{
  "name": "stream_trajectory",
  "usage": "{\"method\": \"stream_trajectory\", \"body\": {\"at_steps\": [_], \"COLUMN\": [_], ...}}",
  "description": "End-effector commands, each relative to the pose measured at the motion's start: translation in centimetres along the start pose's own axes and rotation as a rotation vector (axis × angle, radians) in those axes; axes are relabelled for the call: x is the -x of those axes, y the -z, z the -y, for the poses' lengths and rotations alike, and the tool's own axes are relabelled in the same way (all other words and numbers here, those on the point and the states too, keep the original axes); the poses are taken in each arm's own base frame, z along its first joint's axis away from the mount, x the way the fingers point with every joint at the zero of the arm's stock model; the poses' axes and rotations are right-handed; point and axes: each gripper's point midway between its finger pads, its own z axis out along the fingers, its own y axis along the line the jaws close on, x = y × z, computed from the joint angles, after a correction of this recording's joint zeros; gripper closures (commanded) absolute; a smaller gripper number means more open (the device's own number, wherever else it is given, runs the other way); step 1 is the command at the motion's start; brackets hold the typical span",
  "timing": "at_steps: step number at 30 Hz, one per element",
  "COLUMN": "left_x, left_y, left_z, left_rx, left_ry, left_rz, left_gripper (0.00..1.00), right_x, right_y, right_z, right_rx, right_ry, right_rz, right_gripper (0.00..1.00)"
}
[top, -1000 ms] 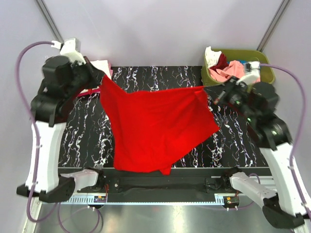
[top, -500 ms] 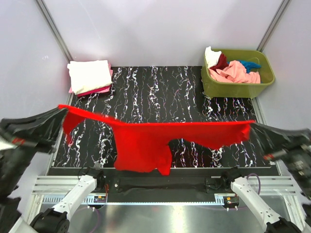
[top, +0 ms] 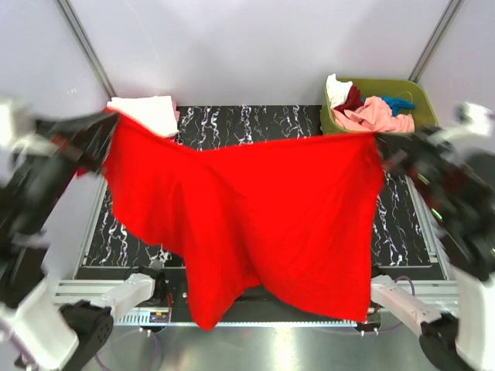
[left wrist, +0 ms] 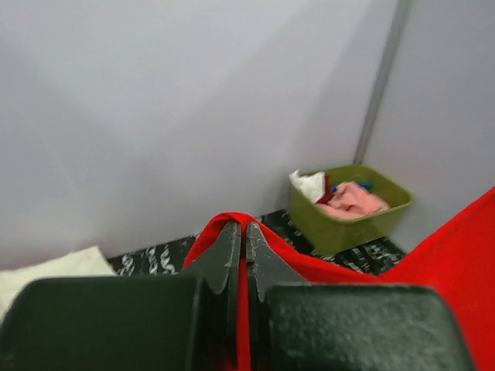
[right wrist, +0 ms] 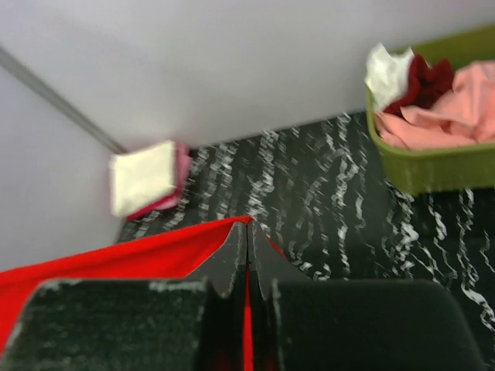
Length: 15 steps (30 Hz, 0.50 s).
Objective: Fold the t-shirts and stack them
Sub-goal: Flatten the tshirt out
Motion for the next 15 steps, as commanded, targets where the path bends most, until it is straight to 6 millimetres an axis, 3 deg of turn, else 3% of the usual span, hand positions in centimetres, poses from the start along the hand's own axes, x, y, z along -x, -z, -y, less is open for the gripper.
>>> {"method": "stream_trajectory", "body": {"at_steps": [1, 2, 3, 4, 5, 6, 7, 8, 9, 10, 11, 12, 13, 14, 15], "left_x": [-8.1, -9.8, -14.5, -16.9, -22.1, -24.6, -23.4, -31.5, -33.5, -36.5, -38.4, -39.7, -42.9, -41.6, -41.4], "left_y": [-10.0, -11.7, -15.6, -17.4, -21.1, -22.6, -24.7, -26.8, -27.7, -28.1, -28.2, -28.2, -26.8, -26.4, -26.7], "left_z": [-6.7, -7.9, -10.2, -11.6, -13.7, -15.4, -16.4, -18.9, -19.5, -19.5, -19.2, -18.6, -18.2, -17.4, -17.0], "left_rx": [0.181, 0.208, 0.244, 0.264, 0.285, 0.336, 0.371, 0.427, 0.447, 0.424, 0.408, 0.405, 0.415, 0.415, 0.396], "left_ry": [-0.036, -0.043, -0.051, -0.057, -0.053, -0.062, -0.076, -0.048, -0.025, 0.011, 0.043, 0.093, 0.120, 0.138, 0.142], "left_rz": [-0.241, -0.284, -0.402, -0.458, -0.576, -0.632, -0.581, -0.730, -0.742, -0.790, -0.823, -0.841, -0.921, -0.895, -0.861], "left_gripper": [1.00, 1.00, 1.00, 1.00, 1.00, 0.98, 0.78, 0.55, 0.37, 0.24, 0.10, 0.01, 0.01, 0.01, 0.01], "right_x": [-3.7, -6.1, -6.9, -7.6, -11.7, -11.3, -17.5, -18.8, -16.0, -20.4, -20.2, -19.7, -18.3, -17.9, -19.2], "right_y": [-9.3, -13.1, -15.1, -17.6, -22.1, -24.5, -27.8, -29.0, -31.0, -31.2, -31.6, -31.9, -32.0, -31.9, -31.4], "right_z": [4.0, 5.4, 6.2, 6.9, 9.9, 10.6, 14.7, 16.7, 15.6, 18.0, 17.5, 16.7, 15.6, 14.7, 14.9], "right_rx": [-0.219, -0.281, -0.310, -0.329, -0.379, -0.386, -0.478, -0.505, -0.486, -0.563, -0.540, -0.512, -0.471, -0.428, -0.419], "right_ry": [0.070, 0.096, 0.110, 0.111, 0.109, 0.067, 0.055, 0.010, -0.012, -0.005, -0.009, -0.019, -0.018, -0.018, -0.014], "right_rz": [-0.075, -0.137, -0.153, -0.161, -0.276, -0.276, -0.462, -0.532, -0.487, -0.635, -0.641, -0.630, -0.590, -0.580, -0.604], "right_gripper": [1.00, 1.00, 1.00, 1.00, 1.00, 0.98, 0.78, 0.54, 0.34, 0.30, 0.27, 0.24, 0.21, 0.18, 0.16]}}
